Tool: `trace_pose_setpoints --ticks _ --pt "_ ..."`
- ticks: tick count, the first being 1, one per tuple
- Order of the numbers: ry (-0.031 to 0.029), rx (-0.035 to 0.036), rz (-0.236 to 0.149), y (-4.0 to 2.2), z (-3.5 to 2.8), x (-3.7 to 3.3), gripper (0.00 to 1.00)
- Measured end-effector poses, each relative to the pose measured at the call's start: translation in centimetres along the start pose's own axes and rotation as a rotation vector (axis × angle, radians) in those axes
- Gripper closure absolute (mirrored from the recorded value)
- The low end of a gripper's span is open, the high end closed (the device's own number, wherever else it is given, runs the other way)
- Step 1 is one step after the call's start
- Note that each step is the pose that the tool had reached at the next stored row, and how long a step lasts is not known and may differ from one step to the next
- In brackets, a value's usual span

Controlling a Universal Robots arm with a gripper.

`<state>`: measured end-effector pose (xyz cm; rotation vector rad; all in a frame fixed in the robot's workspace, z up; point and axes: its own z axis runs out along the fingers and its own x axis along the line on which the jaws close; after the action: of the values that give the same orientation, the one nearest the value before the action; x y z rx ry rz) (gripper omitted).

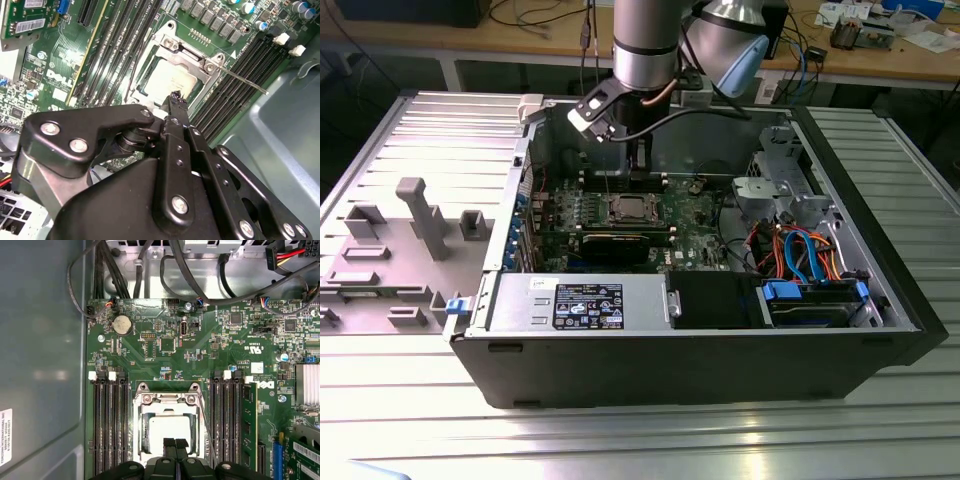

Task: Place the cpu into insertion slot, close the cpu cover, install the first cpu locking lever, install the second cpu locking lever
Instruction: 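Install the first cpu locking lever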

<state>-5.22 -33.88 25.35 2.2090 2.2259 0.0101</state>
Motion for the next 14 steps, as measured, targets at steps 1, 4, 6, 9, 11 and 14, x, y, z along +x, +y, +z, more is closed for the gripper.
trace_pose_setpoints --ticks 1,4,6,9,11,14 --pt "0.0 0.0 0.0 0.0 -0.07 0.0 0.89" --pt "0.0 0.0001 0.0 0.0 -0.5 0.0 0.89" --pt "0.0001 0.0 0.0 0.01 -0.7 0.0 0.89" --pt "0.0 0.0 0.0 0.01 -0.96 0.0 0.89" --pt "0.0 0.0 0.0 0.01 -1.19 0.0 0.89" --pt "0.0 0.0 0.0 0.01 -1.44 0.0 0.89"
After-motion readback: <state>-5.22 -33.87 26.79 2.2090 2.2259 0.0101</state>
